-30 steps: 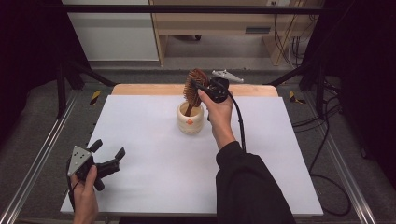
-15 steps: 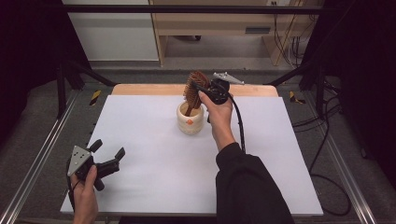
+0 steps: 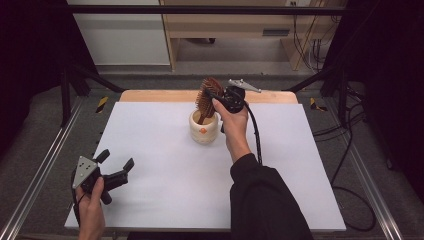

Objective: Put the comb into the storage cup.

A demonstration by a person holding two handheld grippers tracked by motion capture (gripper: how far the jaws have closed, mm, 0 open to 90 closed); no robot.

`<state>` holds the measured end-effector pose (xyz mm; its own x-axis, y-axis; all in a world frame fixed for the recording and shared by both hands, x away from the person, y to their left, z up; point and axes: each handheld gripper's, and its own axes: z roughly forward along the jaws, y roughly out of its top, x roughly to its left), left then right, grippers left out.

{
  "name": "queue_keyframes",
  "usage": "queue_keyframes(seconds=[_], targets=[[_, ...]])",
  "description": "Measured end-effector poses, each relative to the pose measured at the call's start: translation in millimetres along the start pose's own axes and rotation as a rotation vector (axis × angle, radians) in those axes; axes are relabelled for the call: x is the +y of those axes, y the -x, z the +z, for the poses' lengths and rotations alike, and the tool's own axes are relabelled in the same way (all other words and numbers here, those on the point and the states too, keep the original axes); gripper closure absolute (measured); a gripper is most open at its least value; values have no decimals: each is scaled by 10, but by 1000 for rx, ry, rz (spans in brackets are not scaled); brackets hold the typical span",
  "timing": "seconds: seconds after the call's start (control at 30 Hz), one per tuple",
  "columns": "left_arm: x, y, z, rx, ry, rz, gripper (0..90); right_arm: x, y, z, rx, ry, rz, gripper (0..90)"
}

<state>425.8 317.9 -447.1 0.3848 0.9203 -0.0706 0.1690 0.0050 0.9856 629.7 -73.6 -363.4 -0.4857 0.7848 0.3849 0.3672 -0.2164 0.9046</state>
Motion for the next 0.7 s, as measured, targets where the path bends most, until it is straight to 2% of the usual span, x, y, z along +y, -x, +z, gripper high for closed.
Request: queue_keyframes(seconds=[0.7], targets=[[-1,9,6,-4,-2,3,40,-10,31,5,2,2,18,513]])
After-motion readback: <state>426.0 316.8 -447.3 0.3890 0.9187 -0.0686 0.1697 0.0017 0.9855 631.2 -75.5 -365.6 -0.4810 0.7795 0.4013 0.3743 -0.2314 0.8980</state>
